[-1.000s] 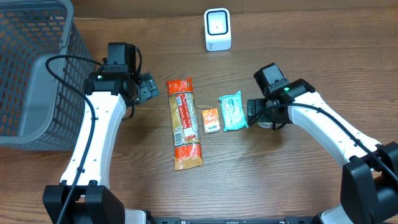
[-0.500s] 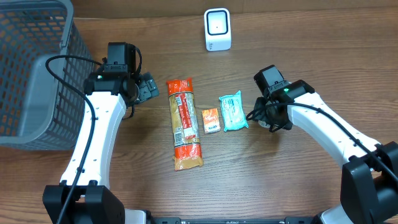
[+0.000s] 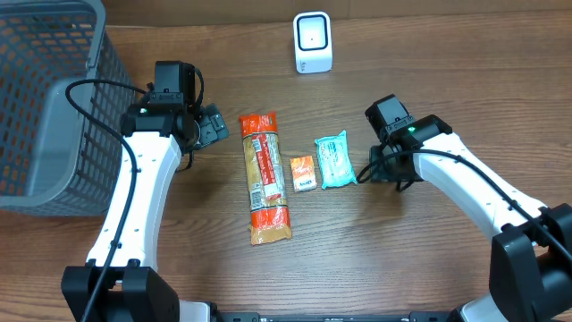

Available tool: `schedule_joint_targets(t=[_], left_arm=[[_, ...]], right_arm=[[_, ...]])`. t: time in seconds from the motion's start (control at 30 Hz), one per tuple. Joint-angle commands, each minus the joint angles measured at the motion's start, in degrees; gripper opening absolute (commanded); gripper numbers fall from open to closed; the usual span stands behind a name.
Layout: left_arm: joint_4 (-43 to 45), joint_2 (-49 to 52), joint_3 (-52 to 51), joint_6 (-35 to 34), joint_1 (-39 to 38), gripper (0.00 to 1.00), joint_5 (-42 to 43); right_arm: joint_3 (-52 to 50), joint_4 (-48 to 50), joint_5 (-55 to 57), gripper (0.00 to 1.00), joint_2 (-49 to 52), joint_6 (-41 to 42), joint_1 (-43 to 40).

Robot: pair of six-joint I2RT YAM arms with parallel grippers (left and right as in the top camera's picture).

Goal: Scan the item barcode

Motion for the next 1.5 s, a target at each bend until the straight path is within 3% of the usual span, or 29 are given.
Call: schedule_joint_targets(t=[0.0,0.07,0.1,0.2,0.4,0.57,0.77,0.83,1.17,1.47], left_arm=[[0.0,0.3,0.1,0.8,0.0,1.00,-0.7],[0.0,0.3,0.1,0.8,0.0,1.00,-0.7],[0.0,0.3,0.1,0.8,0.0,1.00,-0.7],[0.0,0.3,0.1,0.8,0.0,1.00,-0.7],[0.0,0.3,0.1,0.8,0.0,1.00,-0.7],[0.0,0.3,0.1,0.8,0.0,1.00,-0.7],[0.0,0.3,0.1,0.8,0.0,1.00,-0.7],[0.0,0.3,0.1,0.8,0.0,1.00,-0.7],[0.0,0.3,0.1,0.8,0.0,1.00,-0.7],[0.0,0.3,0.1,0.8,0.0,1.00,-0.7]], right_arm=[[-0.4,-0.7,0.9,0.74,-0.2,-6.7,-0.1],[-0.4,-0.7,0.8,0.98,-0.2,-6.7,-0.1],[-0.4,-0.5,0.9,1.00,-0.2,-6.7,-0.1],[-0.4,1.1,0.9,1.00,-0.2,-3.1,-0.1],[-0.4,4.3,2.4,1.00,-0.2,13.9,-0.1],[-0.4,4.8,4.1,0.91,-0.2,19.7,-0.1],[-0.4,4.9,4.1,0.64,-0.2,19.8,-0.1],[-0.4,4.9,4.1,0.61,-0.2,19.7,-0.1],[-0.4,2.4,4.0,0.50,-0.2,1.4,-0.1],[-0.4,-1.1,3.5,0.54,-0.2,-8.2,-0.1]])
